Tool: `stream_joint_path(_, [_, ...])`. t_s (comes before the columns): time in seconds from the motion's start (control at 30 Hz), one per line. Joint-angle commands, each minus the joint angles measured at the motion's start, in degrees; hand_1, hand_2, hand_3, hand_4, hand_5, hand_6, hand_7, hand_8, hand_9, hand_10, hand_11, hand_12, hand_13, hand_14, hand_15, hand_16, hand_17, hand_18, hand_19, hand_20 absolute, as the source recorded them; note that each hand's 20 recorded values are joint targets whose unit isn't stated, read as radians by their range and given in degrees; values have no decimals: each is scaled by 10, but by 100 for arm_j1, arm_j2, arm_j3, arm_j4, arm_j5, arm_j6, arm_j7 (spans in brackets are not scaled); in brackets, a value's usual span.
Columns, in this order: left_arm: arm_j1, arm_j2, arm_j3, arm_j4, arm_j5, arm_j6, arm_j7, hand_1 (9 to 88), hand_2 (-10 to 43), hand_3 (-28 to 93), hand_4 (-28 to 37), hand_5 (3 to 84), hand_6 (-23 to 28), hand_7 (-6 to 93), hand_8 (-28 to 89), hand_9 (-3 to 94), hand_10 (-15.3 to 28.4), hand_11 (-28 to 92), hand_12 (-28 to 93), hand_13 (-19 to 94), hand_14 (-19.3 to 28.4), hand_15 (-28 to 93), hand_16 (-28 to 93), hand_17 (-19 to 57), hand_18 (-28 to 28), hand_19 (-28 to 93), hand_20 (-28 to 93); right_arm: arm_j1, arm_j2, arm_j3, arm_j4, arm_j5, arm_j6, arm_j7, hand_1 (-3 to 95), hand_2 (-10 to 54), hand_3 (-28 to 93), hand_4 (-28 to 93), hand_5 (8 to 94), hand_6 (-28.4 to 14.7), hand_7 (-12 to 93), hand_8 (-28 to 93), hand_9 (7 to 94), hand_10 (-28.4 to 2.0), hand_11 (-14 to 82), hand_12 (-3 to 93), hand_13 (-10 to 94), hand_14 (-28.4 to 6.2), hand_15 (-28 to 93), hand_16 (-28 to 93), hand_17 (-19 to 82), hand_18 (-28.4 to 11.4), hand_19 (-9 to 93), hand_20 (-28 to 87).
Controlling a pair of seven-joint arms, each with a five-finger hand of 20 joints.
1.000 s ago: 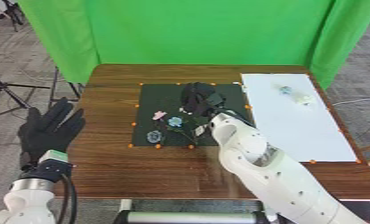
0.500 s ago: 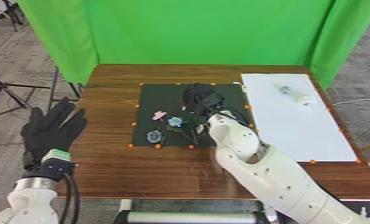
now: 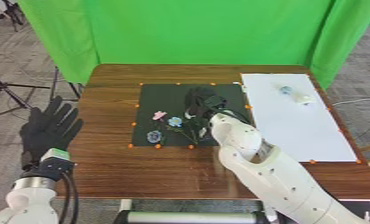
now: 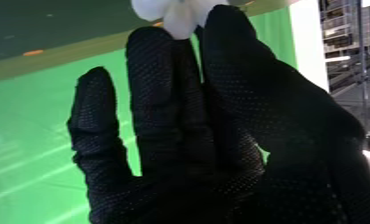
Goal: Arrange flowers
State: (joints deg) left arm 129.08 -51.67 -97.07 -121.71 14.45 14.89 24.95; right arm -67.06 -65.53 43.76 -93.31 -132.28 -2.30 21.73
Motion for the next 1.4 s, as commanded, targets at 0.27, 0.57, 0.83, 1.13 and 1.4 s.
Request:
stream_joint_path(0.27, [111, -59, -88, -44, 1, -137, -113, 289, 103, 681, -283, 349, 39, 139, -101, 260, 117, 264, 105, 150, 128, 375, -73, -71, 126, 321, 104, -207, 47, 415, -439, 233, -1070, 240, 541, -95, 749, -283, 632, 20, 246, -167, 600, -96, 162, 158, 582, -93, 653, 367, 283, -211, 772, 413])
stream_joint_path(0.57, [156, -36, -113, -81, -58, -65, -50, 281, 109, 683, -283, 361, 55, 133, -96, 267, 121, 264, 104, 158, 131, 381, -72, -71, 130, 325, 104, -307, 117, 487, -656, 108, -977, 360, 565, -95, 737, -283, 681, -1, 287, -31, 679, -99, 180, 230, 593, -86, 613, 427, 281, -214, 765, 415])
stream_joint_path(0.83, [178, -71, -98, -88, -65, -89, -7, 279, 110, 685, -283, 361, 58, 131, -93, 266, 123, 262, 104, 160, 131, 383, -74, -71, 131, 326, 104, -480, 328, 972, -1001, 226, -648, 407, 481, -95, 790, -283, 595, -12, 247, -156, 543, -147, 152, 163, 558, -113, 633, 353, 280, -220, 775, 405])
stream_joint_path(1.13, [399, -23, -184, -186, -98, -94, 223, 277, 110, 687, -283, 358, 58, 132, -93, 265, 123, 259, 105, 164, 135, 385, -74, -70, 131, 326, 103, -507, 1484, 2052, -755, 226, 64, 971, 375, -95, 798, -278, 498, -38, 185, -132, 438, -167, 118, 159, 430, -164, 582, 201, 248, -226, 752, 385])
stream_joint_path(1.4, [507, 12, -176, -210, -185, -43, 380, 277, 111, 685, -283, 358, 59, 133, -94, 271, 124, 262, 106, 178, 137, 387, -74, -70, 132, 326, 103, -9, 1821, 2181, 186, 531, 408, 1791, 330, -73, 805, -255, 468, -56, 171, -122, 424, -178, 133, 152, 334, -186, 475, 135, 220, -218, 700, 329])
